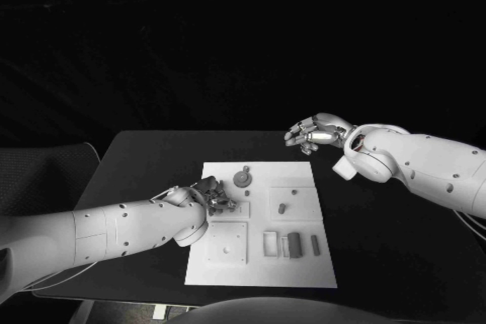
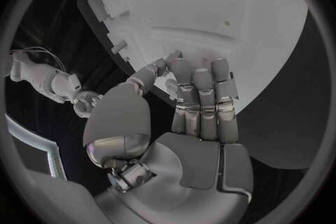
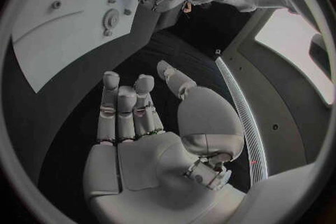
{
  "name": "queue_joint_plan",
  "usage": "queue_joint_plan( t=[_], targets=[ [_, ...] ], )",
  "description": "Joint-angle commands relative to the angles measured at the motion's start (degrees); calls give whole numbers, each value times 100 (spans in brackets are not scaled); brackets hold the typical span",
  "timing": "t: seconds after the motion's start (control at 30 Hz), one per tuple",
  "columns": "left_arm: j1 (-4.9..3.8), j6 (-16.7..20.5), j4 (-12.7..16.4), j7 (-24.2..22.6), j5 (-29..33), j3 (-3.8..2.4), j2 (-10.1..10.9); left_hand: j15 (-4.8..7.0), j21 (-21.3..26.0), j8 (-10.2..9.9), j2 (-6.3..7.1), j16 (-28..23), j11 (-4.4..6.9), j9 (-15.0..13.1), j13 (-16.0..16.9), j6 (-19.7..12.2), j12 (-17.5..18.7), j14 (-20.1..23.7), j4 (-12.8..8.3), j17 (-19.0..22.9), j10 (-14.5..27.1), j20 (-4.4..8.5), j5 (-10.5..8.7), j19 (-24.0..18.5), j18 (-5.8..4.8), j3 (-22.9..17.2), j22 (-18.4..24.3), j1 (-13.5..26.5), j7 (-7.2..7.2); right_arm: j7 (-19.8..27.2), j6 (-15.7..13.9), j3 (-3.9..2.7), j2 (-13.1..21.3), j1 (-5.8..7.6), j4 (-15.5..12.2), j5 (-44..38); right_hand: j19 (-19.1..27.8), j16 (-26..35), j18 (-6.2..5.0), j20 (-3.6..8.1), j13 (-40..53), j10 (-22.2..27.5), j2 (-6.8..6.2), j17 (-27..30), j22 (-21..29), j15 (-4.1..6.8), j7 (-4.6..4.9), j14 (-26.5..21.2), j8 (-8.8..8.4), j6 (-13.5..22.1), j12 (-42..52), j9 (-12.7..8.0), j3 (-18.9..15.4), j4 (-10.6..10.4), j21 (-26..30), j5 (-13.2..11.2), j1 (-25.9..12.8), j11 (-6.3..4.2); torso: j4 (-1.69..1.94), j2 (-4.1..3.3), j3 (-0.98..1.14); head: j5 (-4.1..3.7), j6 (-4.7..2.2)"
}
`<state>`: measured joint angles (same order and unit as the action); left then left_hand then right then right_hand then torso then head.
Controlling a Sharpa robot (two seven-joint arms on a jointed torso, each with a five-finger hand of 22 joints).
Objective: Assemble the parts on the task board
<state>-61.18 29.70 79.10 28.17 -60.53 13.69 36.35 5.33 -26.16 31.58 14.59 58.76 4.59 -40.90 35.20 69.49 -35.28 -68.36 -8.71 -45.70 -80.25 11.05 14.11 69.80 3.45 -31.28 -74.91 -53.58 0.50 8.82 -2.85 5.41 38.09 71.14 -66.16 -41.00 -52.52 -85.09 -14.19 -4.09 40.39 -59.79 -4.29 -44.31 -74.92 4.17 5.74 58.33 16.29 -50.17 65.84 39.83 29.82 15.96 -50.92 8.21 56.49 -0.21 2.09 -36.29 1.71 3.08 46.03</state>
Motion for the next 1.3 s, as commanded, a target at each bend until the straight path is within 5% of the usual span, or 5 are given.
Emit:
queue_joint_plan(
  t=[0.03,0.3,0.73,1.1,1.3],
  targets=[
    [2,30,16,-113,82,-3,8,8,30,24,31,54,6,17,-24,-1,-30,40,50,54,-1,-12,-461,-34,-23,131,-84,103,71,26,76,0,-3,-4,-3,-32,-25,37,-81,-22,-10,940,-3,5,-41,-1,216,-36,-27,-269,-27,-6,-27,-19,30,-6,-47,198,0,-1,-2,-2,-8],
    [2,84,22,-129,140,-4,23,20,100,39,107,115,15,38,-70,-31,-54,87,225,144,29,-3,-1075,-59,-9,468,-59,443,78,27,82,0,-6,-6,4,-31,-25,37,-80,-21,-11,940,-4,6,-42,-1,217,-36,-29,-267,-27,-7,-28,-20,31,-6,-51,199,1,-2,-3,-7,-4],
    [-59,301,209,-489,568,-19,311,46,207,49,67,116,14,32,-96,-223,-54,239,228,220,212,-1,-1086,-124,-31,590,-21,405,13,39,48,0,14,-13,54,-8,-25,38,-81,-20,-14,941,-5,7,-42,-2,218,-37,-35,-263,-26,-11,-26,-20,33,-5,-56,199,2,1,-5,-38,-51],
    [-746,-362,45,-1152,1380,-34,668,-345,942,-753,-279,-443,-502,485,-543,-1456,478,1166,-234,690,1224,-332,-1024,-932,-211,559,336,-32,-651,52,-2,0,55,-22,92,99,-28,38,-81,-17,-18,944,-9,9,-44,-3,222,-37,-49,-247,-26,-17,-22,-13,33,-4,-55,202,-4,-9,-9,-82,-152],
    [-930,-341,-332,-1174,1386,-38,634,-501,1195,-984,-279,-708,-633,761,-866,-1642,777,1232,-418,1020,1311,-499,-1034,-984,-164,169,540,-414,-792,49,-17,0,64,-24,110,101,-29,38,-80,-16,-20,947,-11,9,-45,-4,224,-37,-52,-244,-26,-19,-21,-10,33,-4,-54,204,5,-13,-20,-119,-180]
  ],
)
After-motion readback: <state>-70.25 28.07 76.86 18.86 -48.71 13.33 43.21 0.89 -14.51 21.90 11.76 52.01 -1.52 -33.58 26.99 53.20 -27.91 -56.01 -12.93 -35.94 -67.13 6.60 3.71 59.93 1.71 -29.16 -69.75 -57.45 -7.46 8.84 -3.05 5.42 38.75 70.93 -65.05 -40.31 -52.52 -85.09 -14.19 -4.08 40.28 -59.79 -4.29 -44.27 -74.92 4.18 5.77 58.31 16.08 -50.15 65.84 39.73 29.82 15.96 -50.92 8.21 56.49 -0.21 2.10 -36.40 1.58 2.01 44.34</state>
